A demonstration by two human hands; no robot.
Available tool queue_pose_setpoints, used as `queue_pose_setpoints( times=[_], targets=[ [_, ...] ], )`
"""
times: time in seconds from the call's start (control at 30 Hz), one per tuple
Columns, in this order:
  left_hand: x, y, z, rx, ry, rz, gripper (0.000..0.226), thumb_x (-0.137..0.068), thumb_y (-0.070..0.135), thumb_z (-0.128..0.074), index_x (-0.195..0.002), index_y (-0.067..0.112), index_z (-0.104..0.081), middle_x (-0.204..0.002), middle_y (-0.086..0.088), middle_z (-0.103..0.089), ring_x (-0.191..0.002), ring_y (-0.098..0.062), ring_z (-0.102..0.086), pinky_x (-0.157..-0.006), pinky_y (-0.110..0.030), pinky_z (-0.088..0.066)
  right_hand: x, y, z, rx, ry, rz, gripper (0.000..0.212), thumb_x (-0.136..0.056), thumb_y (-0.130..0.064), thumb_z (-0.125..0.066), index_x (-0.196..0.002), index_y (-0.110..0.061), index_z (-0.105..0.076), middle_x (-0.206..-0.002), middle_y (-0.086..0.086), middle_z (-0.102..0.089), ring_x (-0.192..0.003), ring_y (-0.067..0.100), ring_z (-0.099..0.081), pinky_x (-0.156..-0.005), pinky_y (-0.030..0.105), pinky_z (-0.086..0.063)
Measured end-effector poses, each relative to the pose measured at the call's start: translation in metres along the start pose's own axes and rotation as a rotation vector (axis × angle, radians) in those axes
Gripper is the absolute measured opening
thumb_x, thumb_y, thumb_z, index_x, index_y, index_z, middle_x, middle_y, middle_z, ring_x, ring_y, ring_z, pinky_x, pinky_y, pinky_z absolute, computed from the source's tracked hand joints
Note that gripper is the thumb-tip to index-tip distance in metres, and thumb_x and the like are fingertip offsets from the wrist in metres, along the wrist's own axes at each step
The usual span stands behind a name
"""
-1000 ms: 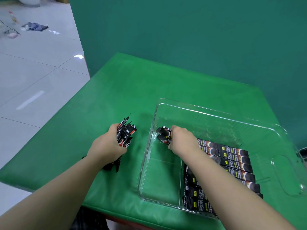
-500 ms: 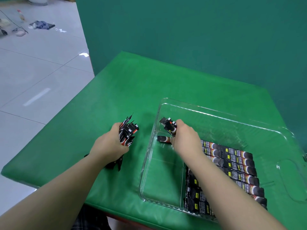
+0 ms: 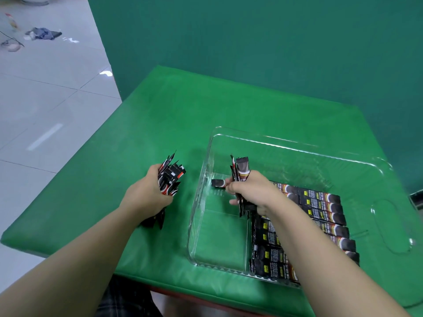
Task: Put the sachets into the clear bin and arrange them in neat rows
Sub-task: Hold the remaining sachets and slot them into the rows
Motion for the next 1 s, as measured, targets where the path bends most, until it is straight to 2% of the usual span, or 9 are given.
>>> queue_pose_setpoints(
  times=[0.2,0.27,0.37,0.43,0.53,0.63,0.7,0.83,1.0],
  targets=[
    [-0.004,-0.001,-0.002,-0.016,-0.015,0.002,0.081,-0.076,0.03,-0.073,-0.14,0.03,-0.023,-0.091,0.008,-0.064,-0.074,-0.021,-0.064,-0.069,-0.037,-0.056,-0.007,0.012,0.003,0.005,0.067,-0.041,0.01,-0.083,0.002,-0.062,-0.089,-0.005,-0.058,-0.094,0.01,-0.056,-0.08,0.022,-0.056,-0.087,0.047,-0.054],
    [-0.004,-0.002,-0.003,-0.017,-0.015,0.0,0.083,-0.076,0.03,-0.074,-0.141,0.029,-0.021,-0.09,0.008,-0.063,-0.074,-0.021,-0.064,-0.068,-0.036,-0.055,-0.009,0.01,0.004,0.046,0.096,-0.026,0.012,-0.081,0.0,-0.062,-0.088,-0.008,-0.057,-0.089,0.01,-0.052,-0.078,0.022,-0.053,-0.089,0.047,-0.052],
    [-0.005,-0.003,-0.003,-0.028,-0.006,0.001,0.086,-0.076,0.031,-0.075,-0.142,0.029,-0.02,-0.089,0.009,-0.062,-0.072,-0.019,-0.063,-0.066,-0.034,-0.055,-0.009,0.004,0.001,0.078,0.083,0.005,0.012,-0.082,-0.002,-0.06,-0.088,-0.01,-0.055,-0.086,0.01,-0.049,-0.077,0.022,-0.049,-0.075,0.033,-0.044],
    [-0.005,-0.003,-0.003,-0.031,-0.005,0.002,0.086,-0.076,0.031,-0.075,-0.142,0.028,-0.02,-0.09,0.009,-0.062,-0.072,-0.02,-0.064,-0.067,-0.035,-0.055,-0.007,0.001,-0.002,0.081,0.066,0.03,0.011,-0.083,-0.001,-0.06,-0.088,-0.01,-0.055,-0.084,0.01,-0.05,-0.076,0.021,-0.049,-0.073,0.032,-0.042],
    [-0.005,-0.003,-0.003,-0.02,-0.005,-0.001,0.084,-0.076,0.031,-0.074,-0.141,0.029,-0.021,-0.092,0.009,-0.063,-0.073,-0.019,-0.064,-0.067,-0.035,-0.055,-0.001,-0.007,0.0,0.007,0.06,0.109,0.008,-0.084,-0.003,-0.062,-0.084,-0.007,-0.055,-0.082,0.009,-0.056,-0.074,0.021,-0.056,-0.07,0.036,-0.047],
    [-0.005,-0.003,-0.003,-0.023,-0.01,0.003,0.083,-0.077,0.031,-0.074,-0.141,0.028,-0.021,-0.091,0.009,-0.062,-0.072,-0.02,-0.063,-0.065,-0.034,-0.054,0.009,-0.02,0.01,-0.079,0.058,0.188,0.014,-0.087,-0.014,-0.066,-0.084,-0.009,-0.053,-0.075,0.003,-0.061,-0.052,0.015,-0.059,-0.053,0.027,-0.05],
    [-0.005,-0.002,-0.003,-0.031,-0.009,-0.001,0.085,-0.077,0.032,-0.074,-0.142,0.028,-0.02,-0.093,0.009,-0.062,-0.074,-0.02,-0.063,-0.067,-0.034,-0.054,0.013,-0.026,0.018,-0.008,0.051,0.233,0.023,-0.087,-0.025,-0.066,-0.084,-0.01,-0.05,-0.068,0.002,-0.055,-0.047,0.015,-0.053,-0.052,0.028,-0.047],
    [-0.004,-0.003,-0.002,-0.041,0.003,-0.005,0.084,-0.076,0.033,-0.073,-0.141,0.028,-0.02,-0.095,0.008,-0.062,-0.075,-0.019,-0.063,-0.067,-0.032,-0.053,0.013,-0.035,0.026,0.302,0.038,0.261,0.028,-0.088,-0.034,-0.063,-0.09,-0.009,-0.05,-0.071,0.005,-0.059,-0.056,0.014,-0.057,-0.064,0.037,-0.049],
    [-0.005,-0.003,-0.003,-0.014,0.001,-0.005,0.082,-0.076,0.032,-0.073,-0.139,0.03,-0.022,-0.093,0.009,-0.064,-0.075,-0.019,-0.064,-0.069,-0.033,-0.054,0.013,-0.045,0.012,0.731,-0.004,0.268,0.027,-0.085,-0.029,-0.068,-0.1,-0.013,-0.053,-0.083,-0.002,-0.06,-0.073,0.014,-0.053,-0.061,0.026,-0.04]
  ],
)
Point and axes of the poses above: each hand's wrist, its own x-axis away from the middle knuckle, its own z-axis out of the back of the hand, y = z × x, the point moved 10 cm from there along -x, towards the middle knuckle
